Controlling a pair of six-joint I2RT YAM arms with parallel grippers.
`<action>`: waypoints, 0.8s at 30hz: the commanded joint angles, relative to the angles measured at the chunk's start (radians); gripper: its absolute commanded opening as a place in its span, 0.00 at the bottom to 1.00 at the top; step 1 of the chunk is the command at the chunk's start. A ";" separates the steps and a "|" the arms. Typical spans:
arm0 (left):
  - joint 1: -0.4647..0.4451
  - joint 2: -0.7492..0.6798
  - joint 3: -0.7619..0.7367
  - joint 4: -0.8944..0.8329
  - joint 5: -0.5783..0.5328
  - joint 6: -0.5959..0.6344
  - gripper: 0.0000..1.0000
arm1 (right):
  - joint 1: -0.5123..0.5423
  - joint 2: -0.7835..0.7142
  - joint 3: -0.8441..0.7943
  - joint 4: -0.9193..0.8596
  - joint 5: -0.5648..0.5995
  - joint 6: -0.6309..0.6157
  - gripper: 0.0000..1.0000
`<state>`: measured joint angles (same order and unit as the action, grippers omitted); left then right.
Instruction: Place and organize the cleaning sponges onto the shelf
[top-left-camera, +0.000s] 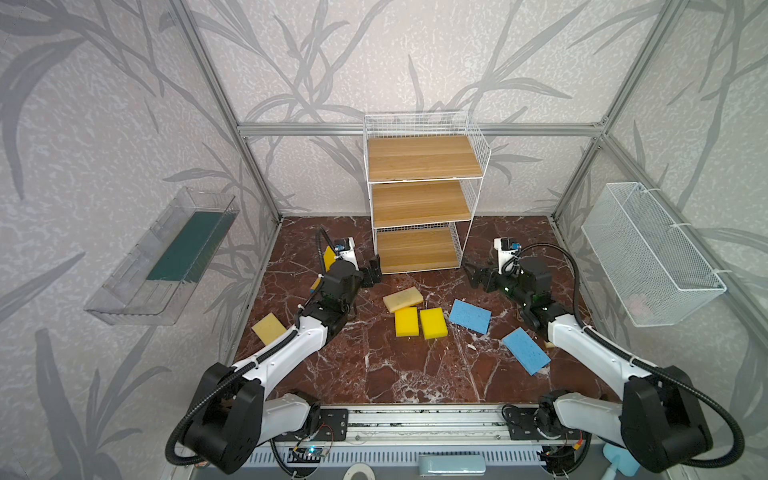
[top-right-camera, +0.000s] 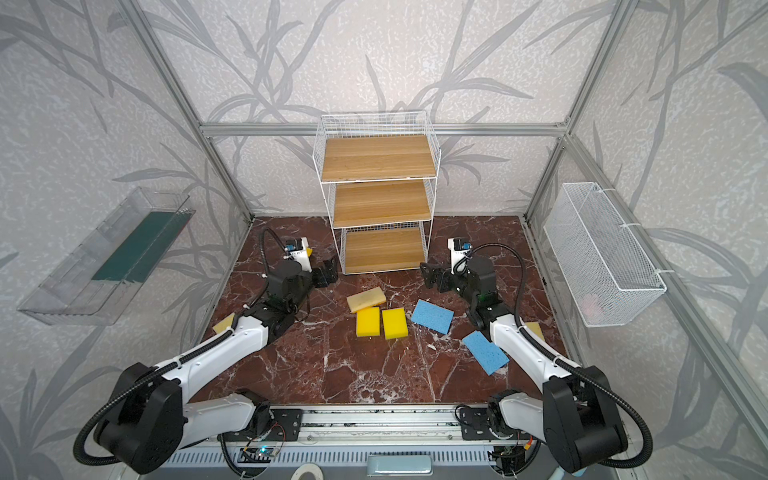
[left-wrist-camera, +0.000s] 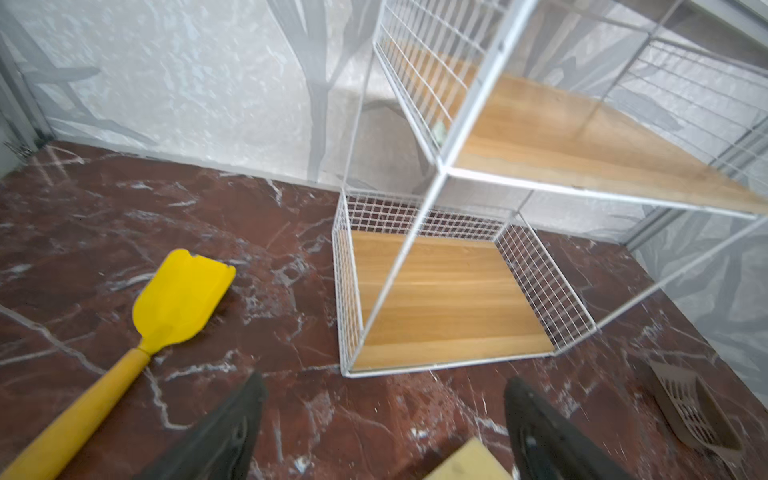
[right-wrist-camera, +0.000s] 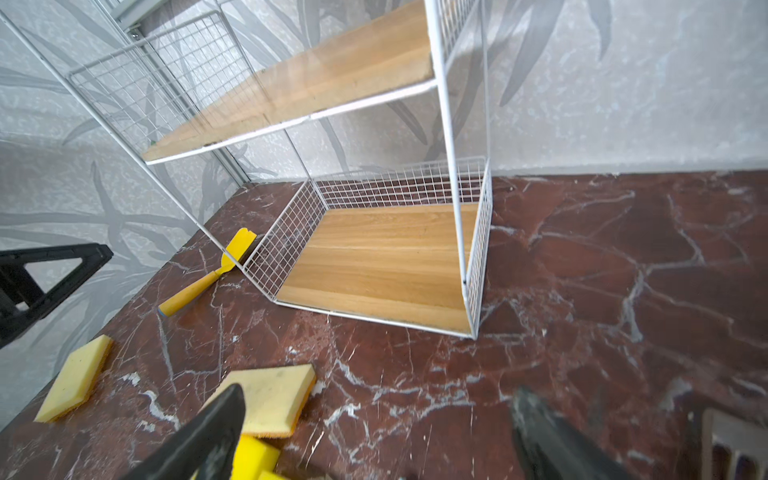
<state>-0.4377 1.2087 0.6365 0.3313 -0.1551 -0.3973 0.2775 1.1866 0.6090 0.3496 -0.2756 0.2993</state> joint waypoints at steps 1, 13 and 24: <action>-0.037 -0.015 -0.047 -0.061 -0.005 -0.076 0.94 | 0.000 -0.050 -0.066 -0.050 -0.027 0.075 0.97; -0.106 0.126 -0.103 -0.075 0.139 -0.028 0.90 | 0.000 -0.165 -0.216 -0.056 -0.141 0.162 0.98; -0.108 0.313 -0.053 -0.070 0.247 -0.071 0.91 | 0.000 -0.103 -0.216 -0.026 -0.187 0.169 0.99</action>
<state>-0.5419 1.4979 0.5430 0.2558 0.0345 -0.4496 0.2775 1.0637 0.3950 0.3046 -0.4305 0.4629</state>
